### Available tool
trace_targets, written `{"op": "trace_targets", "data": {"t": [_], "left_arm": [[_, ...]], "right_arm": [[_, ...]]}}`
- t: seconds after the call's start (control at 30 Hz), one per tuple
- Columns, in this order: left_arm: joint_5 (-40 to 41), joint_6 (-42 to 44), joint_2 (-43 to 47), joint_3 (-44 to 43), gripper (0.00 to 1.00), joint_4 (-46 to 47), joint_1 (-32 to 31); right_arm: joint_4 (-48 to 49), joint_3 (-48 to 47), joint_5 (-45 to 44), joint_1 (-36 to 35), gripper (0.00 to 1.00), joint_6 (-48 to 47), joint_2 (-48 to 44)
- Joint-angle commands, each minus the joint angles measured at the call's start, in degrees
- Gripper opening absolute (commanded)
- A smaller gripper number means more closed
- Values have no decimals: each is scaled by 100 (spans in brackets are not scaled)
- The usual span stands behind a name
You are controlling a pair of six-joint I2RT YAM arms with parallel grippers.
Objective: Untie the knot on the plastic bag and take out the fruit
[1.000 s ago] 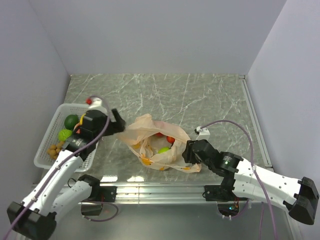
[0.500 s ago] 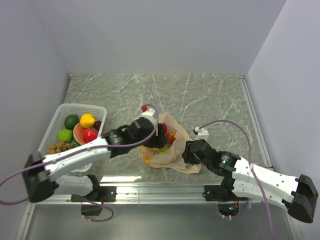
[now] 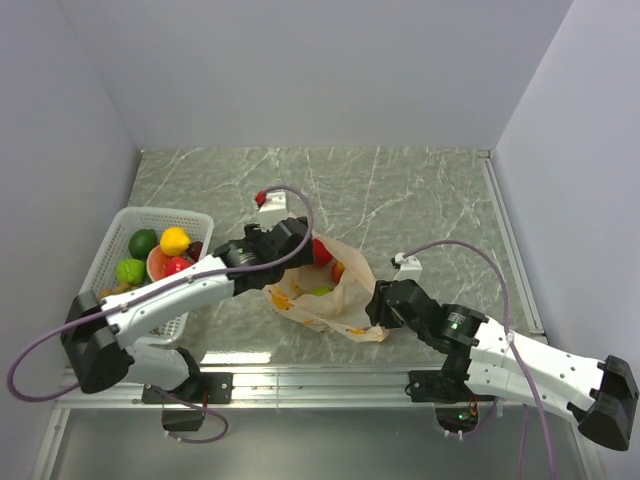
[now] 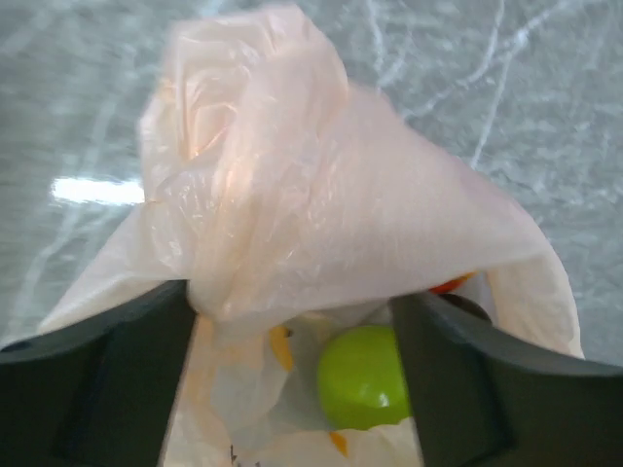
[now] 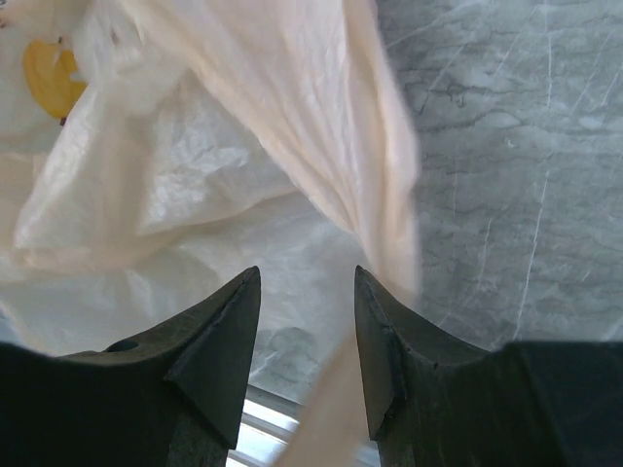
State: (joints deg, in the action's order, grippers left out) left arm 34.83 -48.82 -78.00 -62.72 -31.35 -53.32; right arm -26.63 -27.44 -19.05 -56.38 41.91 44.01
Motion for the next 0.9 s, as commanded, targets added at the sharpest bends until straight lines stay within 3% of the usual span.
{"op": "trace_targets", "data": {"t": [0.0, 0.17, 0.3, 0.4, 0.53, 0.63, 0.87], "left_arm": [[912, -49, 783, -355, 90, -802, -47], [579, 197, 1918, -127, 95, -611, -126], [-370, 539, 2919, 495, 91, 602, -126], [-1029, 724, 3045, 551, 85, 1086, -135], [-1443, 654, 2265, 252, 80, 1070, -528], [-1242, 593, 1438, 59, 71, 1175, -872], [-706, 382, -345, -372, 69, 983, -812]], "right_arm": [[-53, -121, -240, -31, 50, 72, -234], [-17, -95, -266, -22, 50, 80, -217], [62, -95, -214, -22, 50, 89, -103], [44, -112, -205, -31, 50, 80, -77], [53, -86, -205, -22, 50, 89, -112], [35, -103, -196, -31, 50, 115, -86], [-17, -130, -152, -31, 50, 107, -164]]}}
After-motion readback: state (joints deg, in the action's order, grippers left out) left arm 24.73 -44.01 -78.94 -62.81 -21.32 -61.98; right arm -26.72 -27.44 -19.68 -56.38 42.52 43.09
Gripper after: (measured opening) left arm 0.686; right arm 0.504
